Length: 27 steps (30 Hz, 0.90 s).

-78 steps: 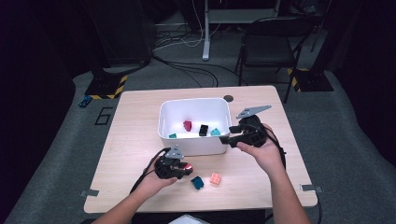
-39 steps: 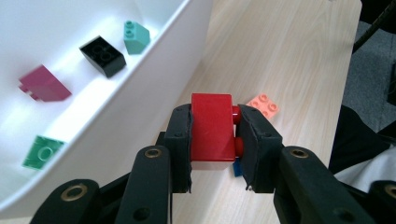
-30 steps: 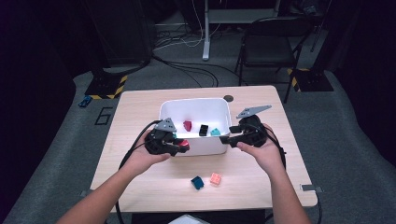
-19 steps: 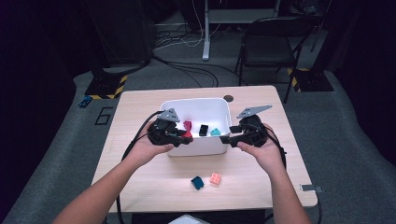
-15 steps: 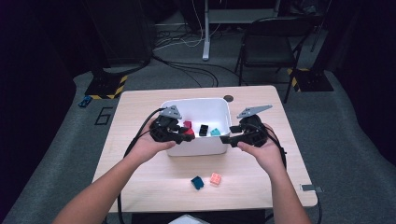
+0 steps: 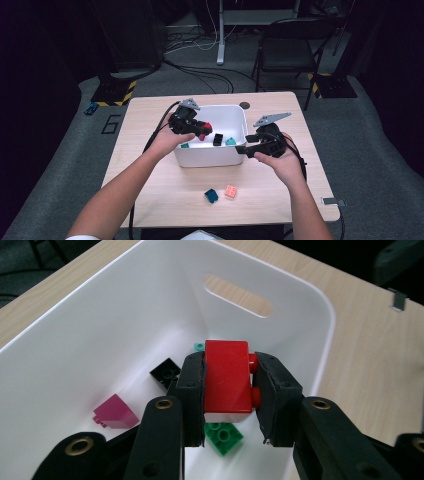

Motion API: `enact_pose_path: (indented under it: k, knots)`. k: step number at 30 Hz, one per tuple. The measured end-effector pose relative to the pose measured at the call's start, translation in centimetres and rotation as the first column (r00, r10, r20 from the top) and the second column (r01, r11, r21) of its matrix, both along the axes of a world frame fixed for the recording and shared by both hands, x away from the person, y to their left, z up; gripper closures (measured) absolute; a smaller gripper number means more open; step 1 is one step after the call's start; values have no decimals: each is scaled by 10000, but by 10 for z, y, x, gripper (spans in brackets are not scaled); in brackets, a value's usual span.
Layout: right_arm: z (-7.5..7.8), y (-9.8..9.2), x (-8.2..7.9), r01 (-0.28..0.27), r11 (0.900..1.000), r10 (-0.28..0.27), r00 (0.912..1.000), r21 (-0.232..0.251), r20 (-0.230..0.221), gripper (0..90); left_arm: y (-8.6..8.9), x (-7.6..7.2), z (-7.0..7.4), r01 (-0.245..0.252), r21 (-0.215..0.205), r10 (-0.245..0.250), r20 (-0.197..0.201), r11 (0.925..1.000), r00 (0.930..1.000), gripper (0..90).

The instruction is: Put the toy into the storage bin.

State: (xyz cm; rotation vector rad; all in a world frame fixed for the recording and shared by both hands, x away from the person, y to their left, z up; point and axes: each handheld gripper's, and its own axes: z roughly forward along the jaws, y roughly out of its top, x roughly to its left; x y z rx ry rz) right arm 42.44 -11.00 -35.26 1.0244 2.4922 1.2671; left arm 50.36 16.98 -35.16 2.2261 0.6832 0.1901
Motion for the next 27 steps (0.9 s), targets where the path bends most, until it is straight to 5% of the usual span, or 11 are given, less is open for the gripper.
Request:
enact_pose_path:
  k: [9,12,27]
  knots:
    - [0,-1,0,15,10000,-15,10000,21,20,386,-12,28,-10,-310,-179,307,-168,9994,9994,669]
    - [0,-1,0,-7,10000,7,10000,27,25,386,-16,37,-15,-351,194,355,-174,9992,9992,669]
    - [2,-2,0,6,9999,-6,10000,117,2,386,-30,62,-39,-361,473,395,-735,9982,9965,658]
